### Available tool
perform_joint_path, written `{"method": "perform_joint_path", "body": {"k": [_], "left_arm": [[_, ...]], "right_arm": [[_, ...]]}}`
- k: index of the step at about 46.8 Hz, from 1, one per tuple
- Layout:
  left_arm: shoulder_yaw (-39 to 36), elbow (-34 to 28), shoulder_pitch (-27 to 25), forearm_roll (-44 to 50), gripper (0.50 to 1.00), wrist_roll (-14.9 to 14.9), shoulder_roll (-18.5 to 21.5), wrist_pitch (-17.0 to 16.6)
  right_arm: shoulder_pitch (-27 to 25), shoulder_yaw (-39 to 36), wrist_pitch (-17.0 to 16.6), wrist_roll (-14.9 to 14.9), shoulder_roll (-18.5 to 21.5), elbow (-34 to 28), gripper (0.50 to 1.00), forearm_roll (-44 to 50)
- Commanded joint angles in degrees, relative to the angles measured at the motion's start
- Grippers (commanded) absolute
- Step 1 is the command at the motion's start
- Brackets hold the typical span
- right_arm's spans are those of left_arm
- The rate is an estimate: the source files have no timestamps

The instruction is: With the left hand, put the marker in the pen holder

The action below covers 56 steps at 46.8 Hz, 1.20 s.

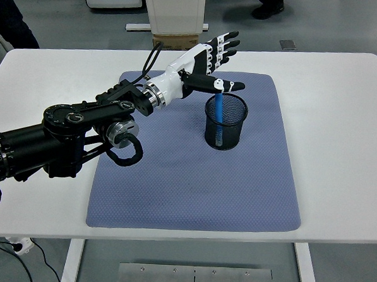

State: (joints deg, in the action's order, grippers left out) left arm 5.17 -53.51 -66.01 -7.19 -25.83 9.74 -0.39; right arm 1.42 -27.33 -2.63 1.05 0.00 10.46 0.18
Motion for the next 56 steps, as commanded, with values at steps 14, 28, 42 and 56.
{"method": "perform_joint_path", "body": {"k": [14, 28, 42, 56], "left_arm": [[0.1, 5.2, 0.3, 0.0, 1.0, 0.2, 5.5, -0.5], [4.9, 6.9, 5.4, 1.1, 1.0, -0.1, 11.6, -0.1], [18.8, 7.6, 15.2, 2.8, 1.0, -0.2, 13.8, 1.5], [23.4, 9.5, 21.2, 9.6, 1.0, -0.2, 13.6, 7.5]], "right_arm": [[0.0, 0.0, 0.0, 0.0, 0.0, 0.0, 1.0, 0.0], [0.1, 0.0, 0.0, 0.0, 0.0, 0.0, 1.0, 0.0], [0.0, 0.0, 0.0, 0.0, 0.0, 0.0, 1.0, 0.0], [0.0, 0.0, 0.0, 0.0, 0.0, 0.0, 1.0, 0.0]]}}
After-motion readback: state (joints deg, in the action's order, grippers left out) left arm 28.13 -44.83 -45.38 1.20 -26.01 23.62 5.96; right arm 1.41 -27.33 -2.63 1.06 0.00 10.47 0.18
